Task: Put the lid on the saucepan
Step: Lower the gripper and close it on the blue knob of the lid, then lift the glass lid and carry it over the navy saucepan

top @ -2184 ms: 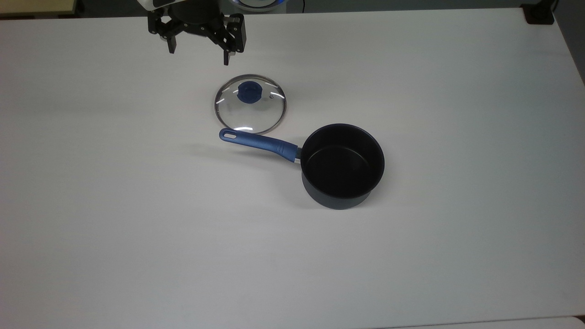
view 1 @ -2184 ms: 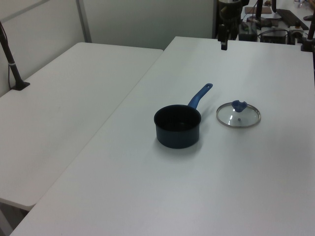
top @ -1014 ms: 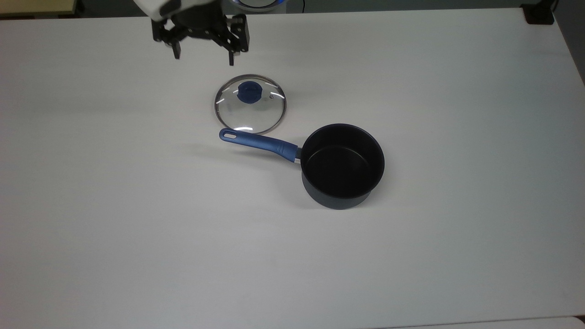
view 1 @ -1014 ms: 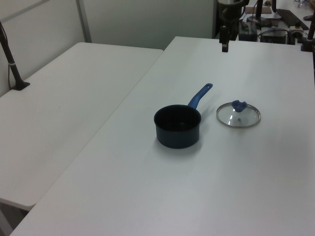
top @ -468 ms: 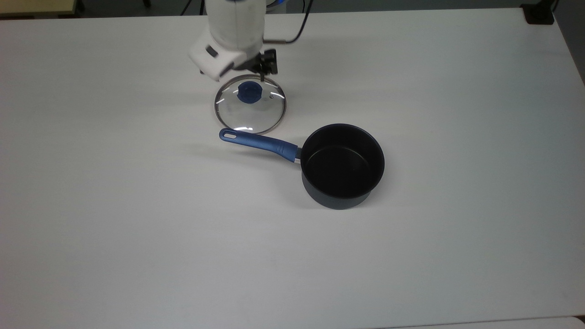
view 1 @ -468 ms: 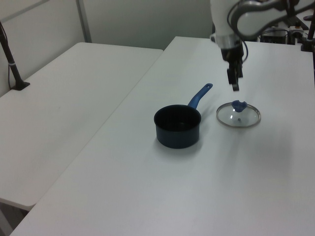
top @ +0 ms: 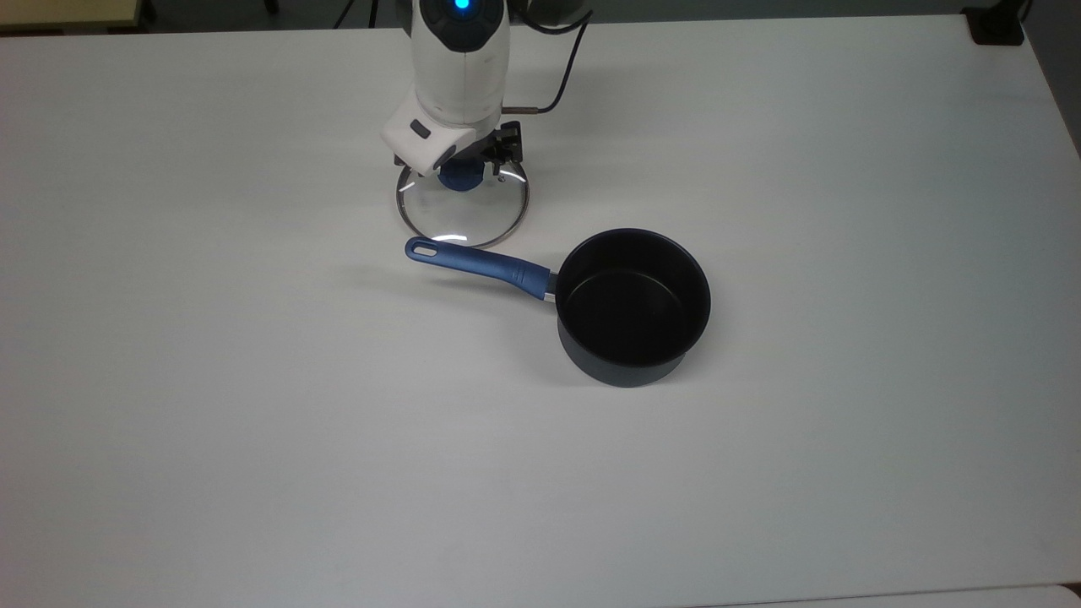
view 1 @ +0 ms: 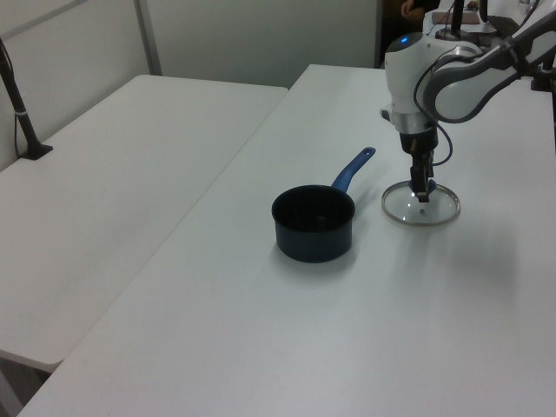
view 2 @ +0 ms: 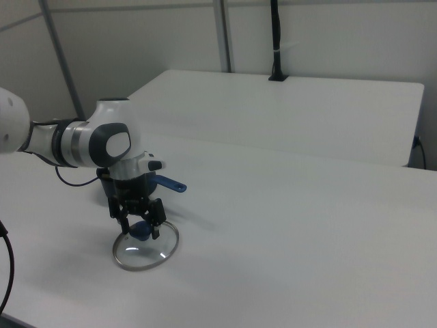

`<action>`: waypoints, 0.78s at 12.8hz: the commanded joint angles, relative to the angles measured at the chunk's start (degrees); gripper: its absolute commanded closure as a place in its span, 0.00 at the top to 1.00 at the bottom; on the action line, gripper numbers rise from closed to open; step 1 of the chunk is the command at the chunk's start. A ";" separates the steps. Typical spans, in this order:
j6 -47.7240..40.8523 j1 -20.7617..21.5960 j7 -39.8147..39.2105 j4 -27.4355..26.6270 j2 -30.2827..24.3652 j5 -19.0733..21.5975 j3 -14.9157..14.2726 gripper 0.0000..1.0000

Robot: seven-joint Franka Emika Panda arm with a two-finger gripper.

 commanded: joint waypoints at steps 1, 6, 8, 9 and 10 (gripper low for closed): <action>2.58 0.92 2.64 -0.67 -0.50 -0.79 -0.35 0.88; 1.79 0.48 1.76 0.04 -1.12 -0.62 -0.35 0.48; -1.52 0.22 1.67 2.66 -1.30 -0.36 -0.52 0.42; -5.38 0.21 1.67 5.20 -1.38 -0.18 -0.79 0.41; -9.42 0.21 1.76 8.53 -1.56 -0.09 -0.88 0.41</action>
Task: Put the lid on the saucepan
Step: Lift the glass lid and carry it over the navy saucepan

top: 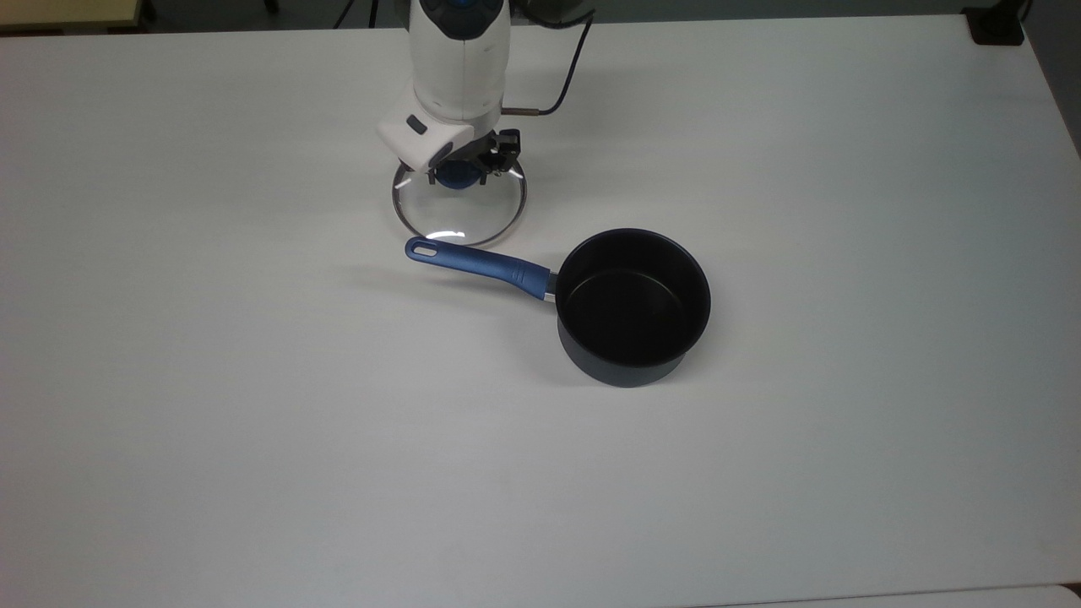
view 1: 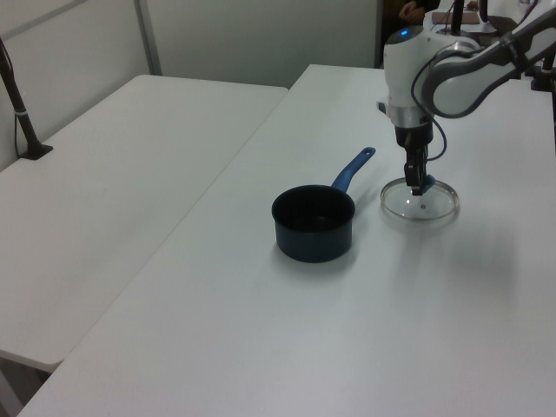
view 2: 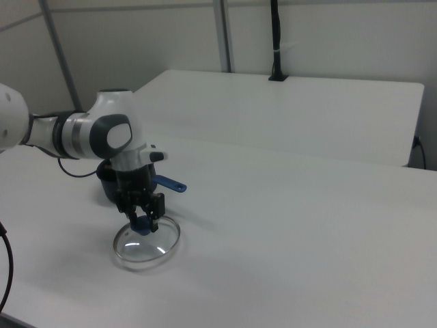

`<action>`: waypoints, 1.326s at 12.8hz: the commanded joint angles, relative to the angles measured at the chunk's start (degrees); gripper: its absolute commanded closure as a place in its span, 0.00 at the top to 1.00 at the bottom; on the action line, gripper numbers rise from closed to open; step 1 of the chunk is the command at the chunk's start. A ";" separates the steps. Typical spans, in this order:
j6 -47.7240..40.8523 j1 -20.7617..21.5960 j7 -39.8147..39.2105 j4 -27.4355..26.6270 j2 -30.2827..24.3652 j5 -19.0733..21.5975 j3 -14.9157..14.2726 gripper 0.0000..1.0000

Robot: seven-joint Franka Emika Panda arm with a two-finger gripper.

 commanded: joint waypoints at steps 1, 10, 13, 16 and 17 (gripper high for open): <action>-13.53 0.30 0.22 10.25 -1.37 0.00 -0.80 0.41; -27.21 5.64 13.56 45.17 17.69 4.31 -0.18 0.41; -27.02 9.69 19.01 49.57 21.04 4.39 -0.18 0.41; -23.52 13.29 23.15 50.20 23.41 4.48 -0.97 0.42; -21.68 14.35 24.90 50.37 24.29 4.40 -1.23 0.43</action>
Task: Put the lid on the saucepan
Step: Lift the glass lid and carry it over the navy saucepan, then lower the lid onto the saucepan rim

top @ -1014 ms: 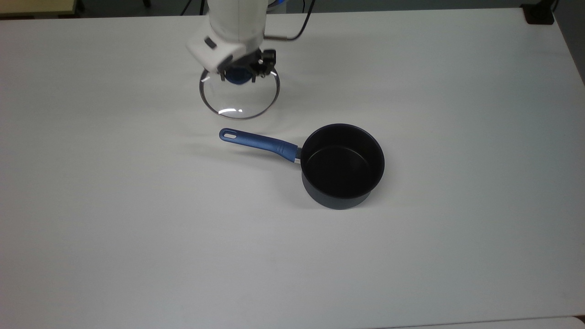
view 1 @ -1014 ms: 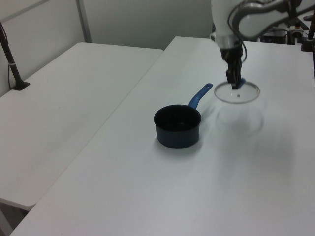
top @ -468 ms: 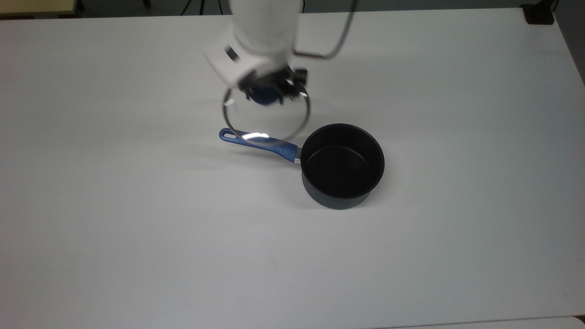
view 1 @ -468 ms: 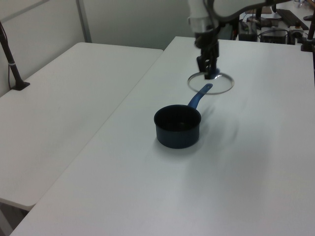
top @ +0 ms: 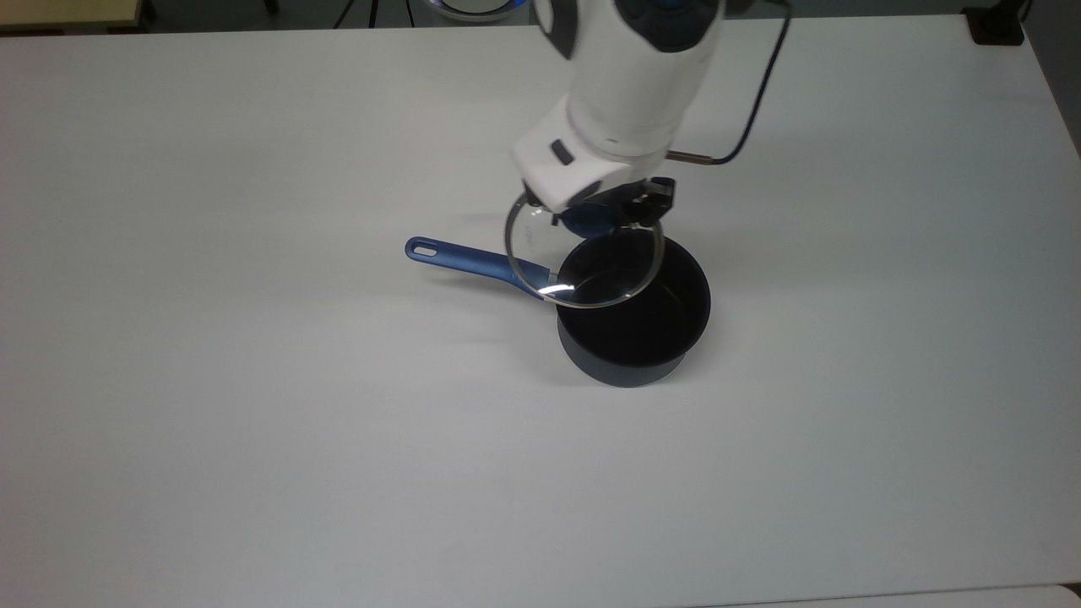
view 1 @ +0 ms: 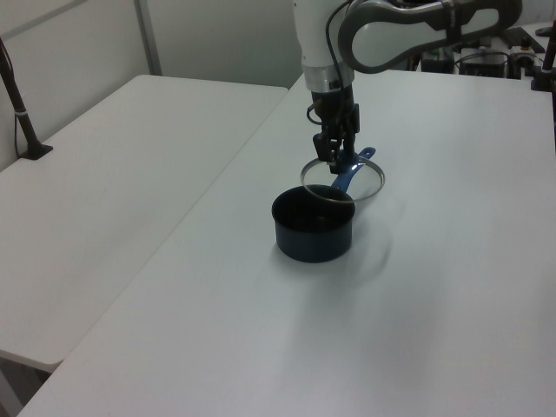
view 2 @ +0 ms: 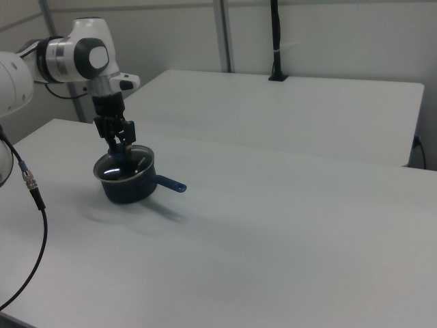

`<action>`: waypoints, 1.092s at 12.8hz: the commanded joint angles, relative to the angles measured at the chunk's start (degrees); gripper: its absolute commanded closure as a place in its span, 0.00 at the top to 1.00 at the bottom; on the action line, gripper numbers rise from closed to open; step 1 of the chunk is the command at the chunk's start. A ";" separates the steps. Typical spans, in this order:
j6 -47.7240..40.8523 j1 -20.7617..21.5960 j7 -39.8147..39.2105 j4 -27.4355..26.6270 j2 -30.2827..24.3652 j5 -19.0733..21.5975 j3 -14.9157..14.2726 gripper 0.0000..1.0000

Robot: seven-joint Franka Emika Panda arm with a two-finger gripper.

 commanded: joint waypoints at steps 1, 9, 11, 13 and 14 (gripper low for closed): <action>4.67 3.26 4.71 2.04 3.36 0.70 -1.50 0.45; 10.22 3.35 10.34 4.50 6.44 0.70 -0.97 0.46; 10.31 3.44 10.35 4.50 6.44 0.70 -0.71 0.47; 10.31 3.44 10.26 4.50 6.44 0.70 -0.70 0.47; 10.31 3.44 10.17 4.42 6.44 0.70 -0.70 0.47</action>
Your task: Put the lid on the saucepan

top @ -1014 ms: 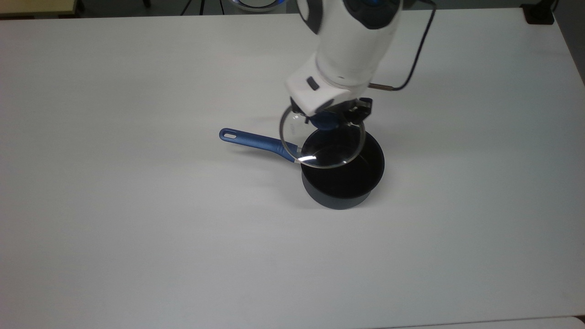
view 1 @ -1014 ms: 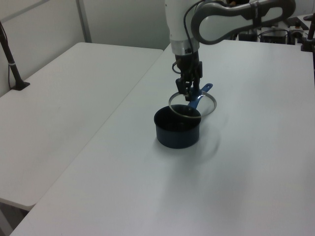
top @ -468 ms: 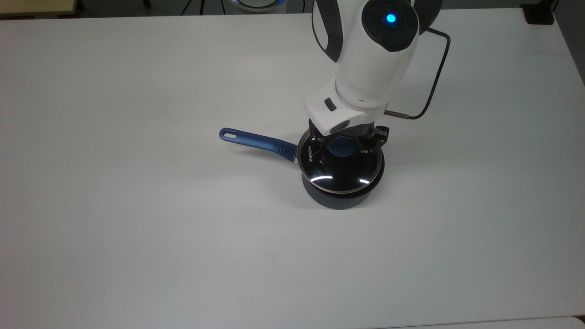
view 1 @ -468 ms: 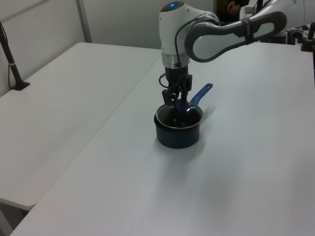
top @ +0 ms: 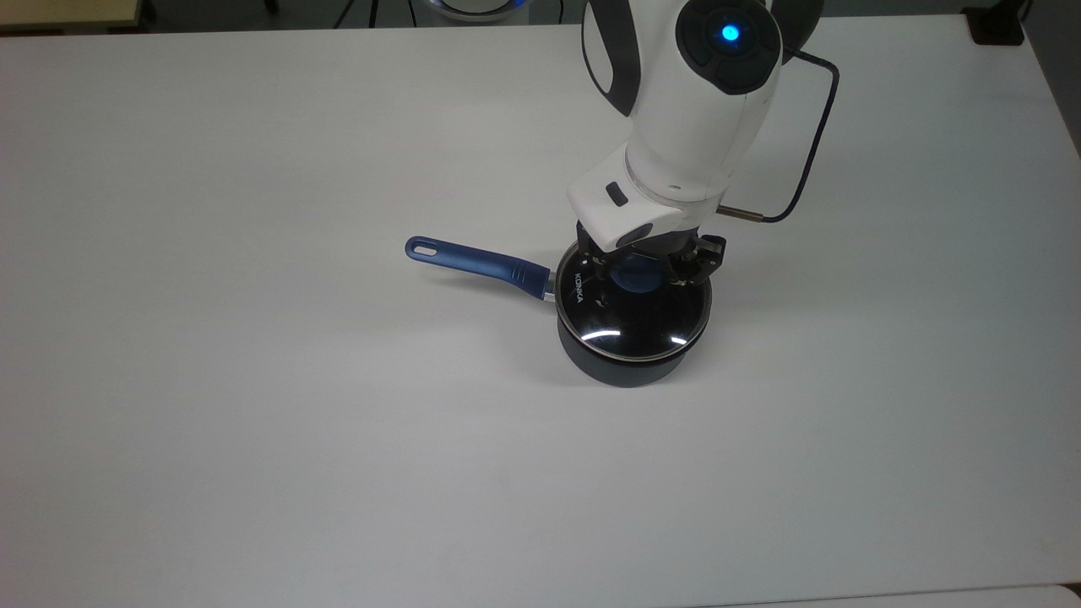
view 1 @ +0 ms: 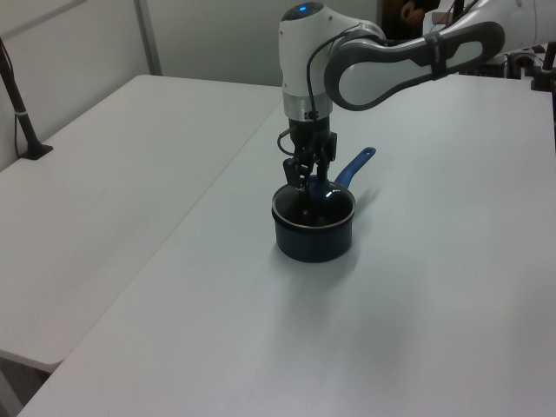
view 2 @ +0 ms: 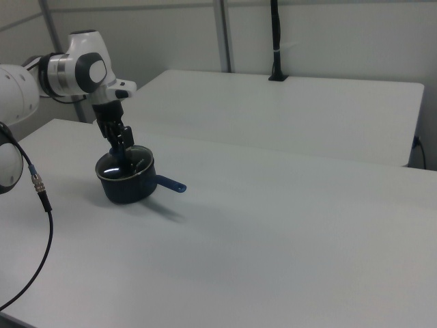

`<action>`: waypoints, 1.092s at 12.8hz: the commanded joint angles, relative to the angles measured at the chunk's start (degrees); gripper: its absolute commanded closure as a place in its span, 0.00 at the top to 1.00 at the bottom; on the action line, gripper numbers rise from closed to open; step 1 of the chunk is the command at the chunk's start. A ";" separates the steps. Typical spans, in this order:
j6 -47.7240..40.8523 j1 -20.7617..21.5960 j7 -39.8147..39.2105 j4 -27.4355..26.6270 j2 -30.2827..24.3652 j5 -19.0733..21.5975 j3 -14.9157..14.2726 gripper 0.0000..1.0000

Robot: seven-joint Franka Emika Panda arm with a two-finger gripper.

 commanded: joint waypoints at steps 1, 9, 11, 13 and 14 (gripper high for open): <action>1.01 0.72 1.01 1.38 0.60 0.62 -0.56 0.47; 1.54 1.33 0.83 0.86 1.04 0.17 -0.56 0.89; 1.54 1.07 0.92 1.12 0.69 0.17 -0.74 0.89; 1.54 0.89 0.74 1.12 0.07 0.17 -0.82 0.91; 1.54 0.81 0.31 0.25 -2.37 0.17 -0.74 0.96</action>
